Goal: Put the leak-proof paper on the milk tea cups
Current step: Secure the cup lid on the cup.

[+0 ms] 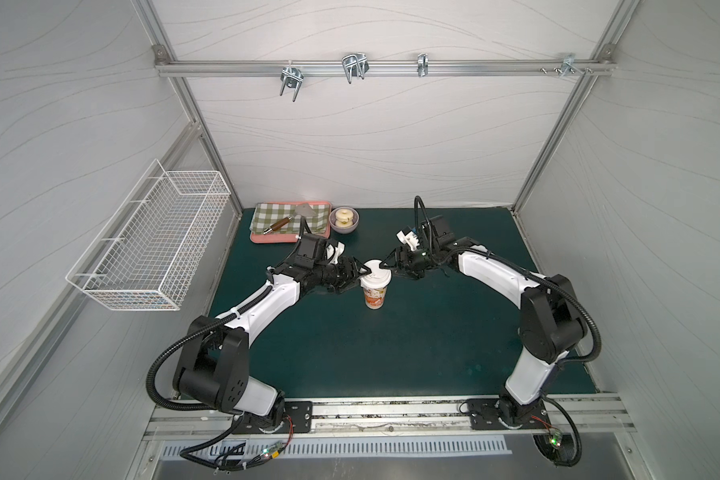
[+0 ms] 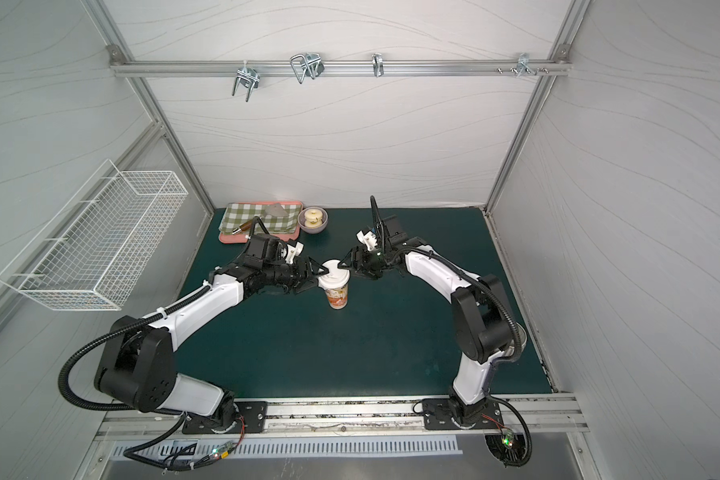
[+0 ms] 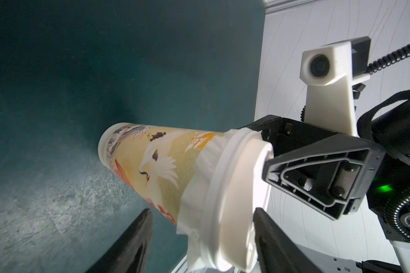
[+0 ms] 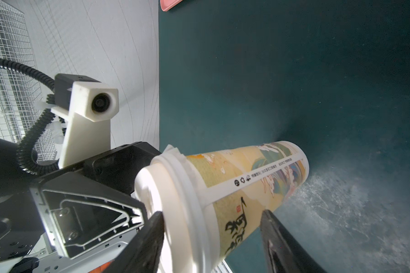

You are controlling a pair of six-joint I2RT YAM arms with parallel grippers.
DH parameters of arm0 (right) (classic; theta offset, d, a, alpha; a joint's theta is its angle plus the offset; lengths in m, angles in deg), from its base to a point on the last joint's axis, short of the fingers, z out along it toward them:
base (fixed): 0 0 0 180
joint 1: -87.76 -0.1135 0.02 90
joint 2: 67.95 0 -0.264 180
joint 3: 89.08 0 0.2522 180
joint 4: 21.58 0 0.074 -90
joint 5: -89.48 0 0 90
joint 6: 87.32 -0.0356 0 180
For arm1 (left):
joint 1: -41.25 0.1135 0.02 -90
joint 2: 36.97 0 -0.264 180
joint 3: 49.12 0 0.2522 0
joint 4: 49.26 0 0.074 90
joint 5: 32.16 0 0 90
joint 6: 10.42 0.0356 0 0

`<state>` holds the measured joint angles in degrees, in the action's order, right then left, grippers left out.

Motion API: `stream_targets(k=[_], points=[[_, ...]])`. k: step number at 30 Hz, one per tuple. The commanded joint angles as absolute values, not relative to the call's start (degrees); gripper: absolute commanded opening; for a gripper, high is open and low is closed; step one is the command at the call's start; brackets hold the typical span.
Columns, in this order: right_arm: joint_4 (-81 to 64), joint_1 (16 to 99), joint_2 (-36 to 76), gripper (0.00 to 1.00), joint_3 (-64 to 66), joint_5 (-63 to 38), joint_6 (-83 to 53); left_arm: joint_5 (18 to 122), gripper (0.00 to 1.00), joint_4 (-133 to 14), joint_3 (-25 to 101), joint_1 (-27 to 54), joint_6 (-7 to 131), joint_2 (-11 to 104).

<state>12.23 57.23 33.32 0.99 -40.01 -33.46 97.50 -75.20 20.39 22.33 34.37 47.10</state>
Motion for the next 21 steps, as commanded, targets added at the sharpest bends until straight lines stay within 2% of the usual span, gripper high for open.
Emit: stream_targets(k=[1, 21], points=[[14.0, 56.7, 30.9, 0.66, 1.0, -39.6, -33.2, 97.8, 0.69, -74.9, 23.4, 22.1, 34.0, 46.8], [14.7, 57.2, 27.8, 0.72, 1.6, -39.1, -33.1, 97.6, 0.70, -77.7, 25.5, 22.0, 34.7, 44.9]])
